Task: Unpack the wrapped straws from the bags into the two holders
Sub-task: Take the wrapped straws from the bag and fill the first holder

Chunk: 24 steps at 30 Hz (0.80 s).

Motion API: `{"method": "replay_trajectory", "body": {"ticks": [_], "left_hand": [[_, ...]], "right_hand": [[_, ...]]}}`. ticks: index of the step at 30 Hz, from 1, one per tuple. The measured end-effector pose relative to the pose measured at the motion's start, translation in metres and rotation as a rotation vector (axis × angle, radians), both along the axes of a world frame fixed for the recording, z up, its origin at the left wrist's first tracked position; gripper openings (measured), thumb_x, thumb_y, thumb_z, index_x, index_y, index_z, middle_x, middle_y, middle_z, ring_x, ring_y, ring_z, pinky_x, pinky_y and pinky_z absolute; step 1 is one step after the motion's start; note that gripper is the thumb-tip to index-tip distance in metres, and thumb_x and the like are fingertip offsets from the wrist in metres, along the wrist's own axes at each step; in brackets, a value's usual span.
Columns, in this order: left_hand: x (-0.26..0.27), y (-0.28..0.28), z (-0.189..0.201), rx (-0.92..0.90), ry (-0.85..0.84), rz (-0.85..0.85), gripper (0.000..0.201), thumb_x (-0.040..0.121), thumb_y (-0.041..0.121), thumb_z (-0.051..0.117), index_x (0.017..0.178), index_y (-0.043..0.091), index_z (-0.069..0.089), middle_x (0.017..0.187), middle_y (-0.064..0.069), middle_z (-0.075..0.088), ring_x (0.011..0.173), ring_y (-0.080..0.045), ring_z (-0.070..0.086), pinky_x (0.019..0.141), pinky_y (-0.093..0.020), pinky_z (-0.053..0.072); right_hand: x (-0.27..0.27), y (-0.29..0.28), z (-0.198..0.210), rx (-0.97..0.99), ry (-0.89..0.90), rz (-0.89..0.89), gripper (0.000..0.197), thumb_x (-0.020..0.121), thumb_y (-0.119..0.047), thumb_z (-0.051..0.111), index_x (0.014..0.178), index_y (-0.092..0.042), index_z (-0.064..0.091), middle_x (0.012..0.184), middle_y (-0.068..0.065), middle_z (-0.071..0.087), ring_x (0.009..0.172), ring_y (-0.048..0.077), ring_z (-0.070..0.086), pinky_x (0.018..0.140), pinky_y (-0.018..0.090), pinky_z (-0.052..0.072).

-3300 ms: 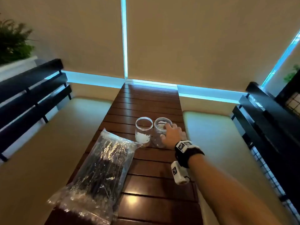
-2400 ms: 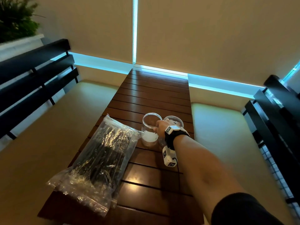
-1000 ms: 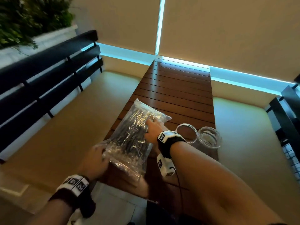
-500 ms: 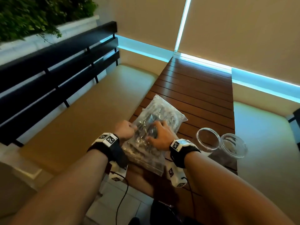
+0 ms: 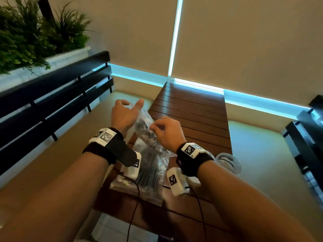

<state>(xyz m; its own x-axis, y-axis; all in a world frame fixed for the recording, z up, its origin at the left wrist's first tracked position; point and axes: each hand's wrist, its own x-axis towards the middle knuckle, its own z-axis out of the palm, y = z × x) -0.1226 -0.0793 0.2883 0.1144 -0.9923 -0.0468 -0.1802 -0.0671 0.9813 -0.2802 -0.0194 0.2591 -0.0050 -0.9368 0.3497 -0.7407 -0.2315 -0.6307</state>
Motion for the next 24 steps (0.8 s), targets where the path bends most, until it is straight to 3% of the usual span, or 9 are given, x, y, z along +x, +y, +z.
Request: {"method": "replay_trajectory", "body": {"ticks": [3,5,7,10,13,16,20,24], "left_hand": [[-0.005,0.008,0.0,-0.057,-0.248,-0.065,0.067,0.069,0.072,0.066,0.103,0.015,0.054,0.103,-0.011,0.06,0.096,-0.027,0.061,0.087,-0.045,0.054],[-0.01,0.013,0.001,-0.016,-0.344,-0.195,0.053,0.076,0.059,0.069,0.088,0.009,0.06,0.088,-0.013,0.064,0.088,-0.029,0.064,0.088,-0.05,0.055],[-0.01,0.013,0.004,0.018,-0.298,-0.189,0.041,0.078,0.045,0.068,0.084,0.005,0.064,0.082,-0.013,0.07,0.083,-0.03,0.07,0.085,-0.051,0.058],[-0.006,0.013,0.008,0.129,-0.12,-0.157,0.025,0.086,0.028,0.072,0.095,0.006,0.064,0.084,-0.012,0.073,0.077,-0.025,0.073,0.072,-0.041,0.062],[-0.002,0.017,0.011,0.195,-0.08,-0.191,0.019,0.086,0.013,0.073,0.099,0.005,0.061,0.091,-0.014,0.072,0.08,-0.025,0.074,0.062,-0.034,0.06],[0.0,0.015,0.009,0.21,-0.036,-0.178,0.01,0.087,-0.001,0.065,0.095,0.004,0.061,0.096,-0.018,0.071,0.08,-0.027,0.073,0.058,-0.032,0.059],[0.005,0.017,0.005,0.219,0.055,-0.167,0.01,0.087,0.001,0.067,0.095,0.004,0.062,0.097,-0.018,0.073,0.081,-0.029,0.075,0.06,-0.033,0.058],[0.004,0.021,0.001,0.213,0.045,-0.185,0.02,0.083,0.003,0.075,0.096,0.006,0.06,0.096,-0.015,0.072,0.082,-0.028,0.074,0.062,-0.035,0.06]], "right_hand": [[0.0,-0.003,0.01,0.061,-0.142,-0.085,0.012,0.085,-0.034,0.075,0.08,-0.024,0.079,0.081,-0.006,0.072,0.078,0.012,0.066,0.076,0.038,0.056],[0.004,-0.004,0.013,0.104,-0.231,-0.086,0.01,0.082,-0.03,0.079,0.077,-0.021,0.078,0.076,-0.005,0.074,0.075,0.01,0.069,0.075,0.035,0.058],[0.01,-0.003,0.013,0.145,-0.328,-0.076,0.011,0.08,-0.025,0.082,0.076,-0.016,0.077,0.074,-0.004,0.074,0.07,0.008,0.068,0.07,0.029,0.057],[0.013,-0.005,0.009,0.157,-0.488,-0.099,0.021,0.076,-0.02,0.086,0.068,-0.013,0.068,0.065,-0.005,0.067,0.055,0.005,0.056,0.053,0.02,0.047],[0.016,-0.009,0.004,0.209,-0.573,-0.049,0.024,0.075,-0.015,0.086,0.065,-0.015,0.064,0.065,-0.003,0.065,0.059,0.007,0.056,0.056,0.02,0.048],[0.02,-0.008,-0.001,0.276,-0.657,0.039,0.017,0.085,-0.018,0.078,0.069,-0.018,0.07,0.064,-0.006,0.068,0.059,0.006,0.058,0.061,0.024,0.048],[0.02,-0.008,-0.002,0.403,-0.753,0.083,0.014,0.093,-0.012,0.066,0.082,-0.01,0.074,0.063,-0.006,0.071,0.057,0.005,0.061,0.054,0.017,0.047],[0.022,-0.014,-0.009,0.379,-0.675,-0.002,0.013,0.086,-0.017,0.075,0.074,-0.02,0.077,0.066,-0.003,0.068,0.063,0.012,0.058,0.059,0.025,0.047]]}}
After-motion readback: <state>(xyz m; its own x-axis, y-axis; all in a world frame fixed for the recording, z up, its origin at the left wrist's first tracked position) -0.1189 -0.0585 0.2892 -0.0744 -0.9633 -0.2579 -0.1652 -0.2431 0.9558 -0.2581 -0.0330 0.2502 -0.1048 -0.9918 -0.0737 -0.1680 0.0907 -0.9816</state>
